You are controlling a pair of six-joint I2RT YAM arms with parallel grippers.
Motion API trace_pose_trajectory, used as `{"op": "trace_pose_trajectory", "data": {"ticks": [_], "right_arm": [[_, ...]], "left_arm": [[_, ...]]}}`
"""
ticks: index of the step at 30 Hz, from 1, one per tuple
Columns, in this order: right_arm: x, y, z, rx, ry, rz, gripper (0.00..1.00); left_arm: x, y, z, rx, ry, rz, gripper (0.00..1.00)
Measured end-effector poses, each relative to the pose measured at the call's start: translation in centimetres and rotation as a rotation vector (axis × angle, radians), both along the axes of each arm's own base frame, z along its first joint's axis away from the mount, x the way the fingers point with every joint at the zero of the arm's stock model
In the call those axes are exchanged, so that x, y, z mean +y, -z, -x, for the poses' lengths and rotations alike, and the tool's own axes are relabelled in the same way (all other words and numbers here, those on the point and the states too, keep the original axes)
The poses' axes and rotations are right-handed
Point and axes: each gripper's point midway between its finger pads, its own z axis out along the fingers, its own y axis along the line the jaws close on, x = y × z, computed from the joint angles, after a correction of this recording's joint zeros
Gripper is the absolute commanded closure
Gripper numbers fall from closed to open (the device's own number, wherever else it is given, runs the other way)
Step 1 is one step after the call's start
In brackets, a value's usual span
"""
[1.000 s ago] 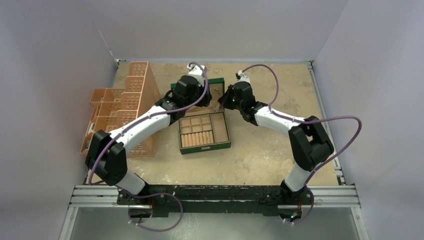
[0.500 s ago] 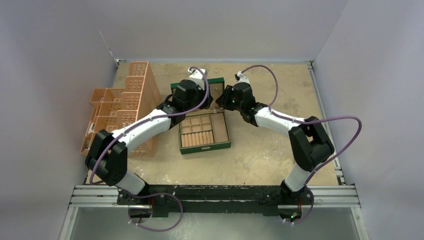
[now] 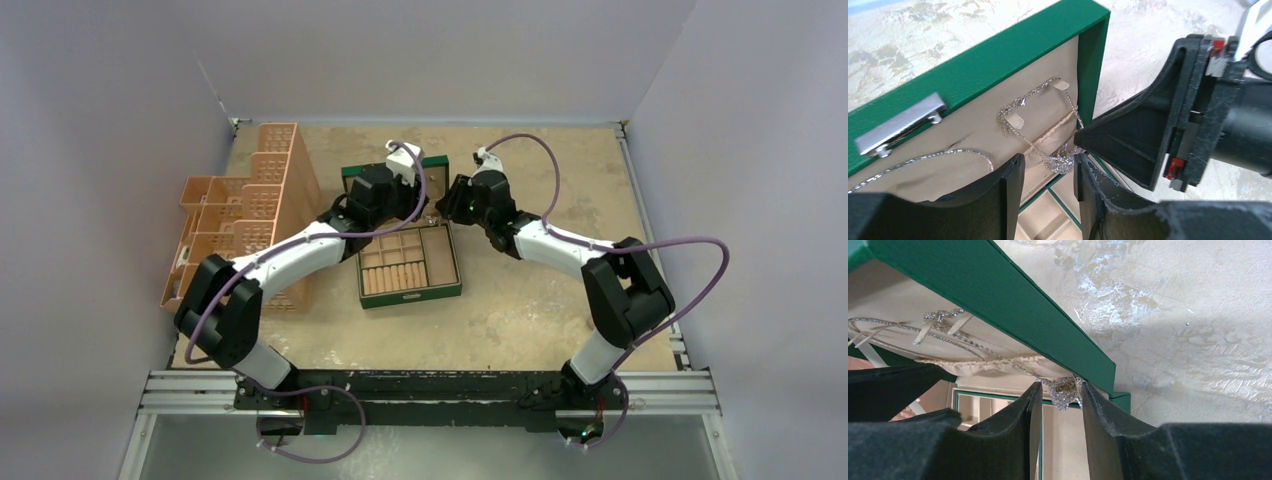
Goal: Organize the mixed jewelry
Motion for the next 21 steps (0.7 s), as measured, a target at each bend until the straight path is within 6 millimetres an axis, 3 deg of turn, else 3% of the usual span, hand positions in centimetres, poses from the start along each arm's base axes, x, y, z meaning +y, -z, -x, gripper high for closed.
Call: {"op": "trace_pose_trajectory", "data": {"ticks": [12,21], "right_arm": [[-0.1,0.2,0.1,-0.003,-0.005,0.011,0.62],[-0.1,0.2,0.1,-0.003,-0.006,0.012,0.63]], "left_arm": [[-0.3,5.3,-1.2,0.063,0.038,-0.157,0.53],[-0.3,4.9,-1.9,0.026,0.054,-0.201,0.47]]}}
